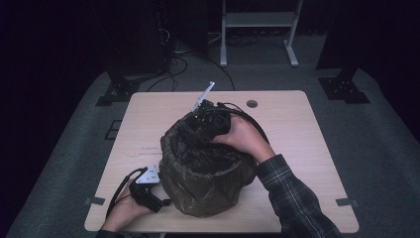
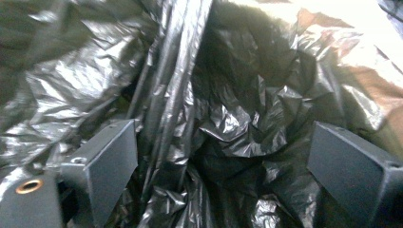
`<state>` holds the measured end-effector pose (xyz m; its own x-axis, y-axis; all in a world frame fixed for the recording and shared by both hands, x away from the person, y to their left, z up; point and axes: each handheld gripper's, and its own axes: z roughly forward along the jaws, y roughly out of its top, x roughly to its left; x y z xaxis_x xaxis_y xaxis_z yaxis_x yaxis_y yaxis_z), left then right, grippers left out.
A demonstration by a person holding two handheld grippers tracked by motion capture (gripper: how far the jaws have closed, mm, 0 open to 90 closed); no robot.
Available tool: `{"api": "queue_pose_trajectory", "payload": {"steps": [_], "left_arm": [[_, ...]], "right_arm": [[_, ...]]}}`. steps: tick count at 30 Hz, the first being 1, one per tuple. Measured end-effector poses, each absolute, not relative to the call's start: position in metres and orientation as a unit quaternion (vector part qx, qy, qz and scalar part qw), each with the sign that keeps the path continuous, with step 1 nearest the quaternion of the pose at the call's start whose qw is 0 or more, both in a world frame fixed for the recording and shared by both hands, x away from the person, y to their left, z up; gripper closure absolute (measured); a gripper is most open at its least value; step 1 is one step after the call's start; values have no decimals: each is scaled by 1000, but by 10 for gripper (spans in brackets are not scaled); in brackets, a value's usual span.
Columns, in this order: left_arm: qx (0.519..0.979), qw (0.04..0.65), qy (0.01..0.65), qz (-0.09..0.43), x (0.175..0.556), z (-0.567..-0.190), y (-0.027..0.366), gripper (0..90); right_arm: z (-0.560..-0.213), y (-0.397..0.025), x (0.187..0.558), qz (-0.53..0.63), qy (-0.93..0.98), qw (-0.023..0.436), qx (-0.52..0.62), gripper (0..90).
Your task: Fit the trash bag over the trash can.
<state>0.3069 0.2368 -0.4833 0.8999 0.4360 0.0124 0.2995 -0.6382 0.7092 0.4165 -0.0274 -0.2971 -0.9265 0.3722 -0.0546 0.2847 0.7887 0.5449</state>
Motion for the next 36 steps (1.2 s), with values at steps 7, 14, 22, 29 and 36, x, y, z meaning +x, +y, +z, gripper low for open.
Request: {"api": "queue_pose_trajectory", "payload": {"steps": [7, 14, 22, 29, 36], "left_arm": [[900, 373, 204, 92, 307, -483, 237, 0], [900, 373, 204, 92, 307, -483, 237, 0], [900, 374, 205, 92, 307, -483, 237, 0], [900, 374, 205, 92, 307, -483, 237, 0], [900, 374, 205, 92, 307, -483, 236, 0]], "right_arm": [[-278, -42, 400, 326, 929, 75, 157, 92], [-259, -76, 379, 387, 906, 75, 158, 92], [-257, -125, 358, 428, 882, 99, 174, 91], [-263, -156, 344, 457, 863, 103, 188, 91], [-277, -181, 325, 478, 849, 117, 195, 92]]}}
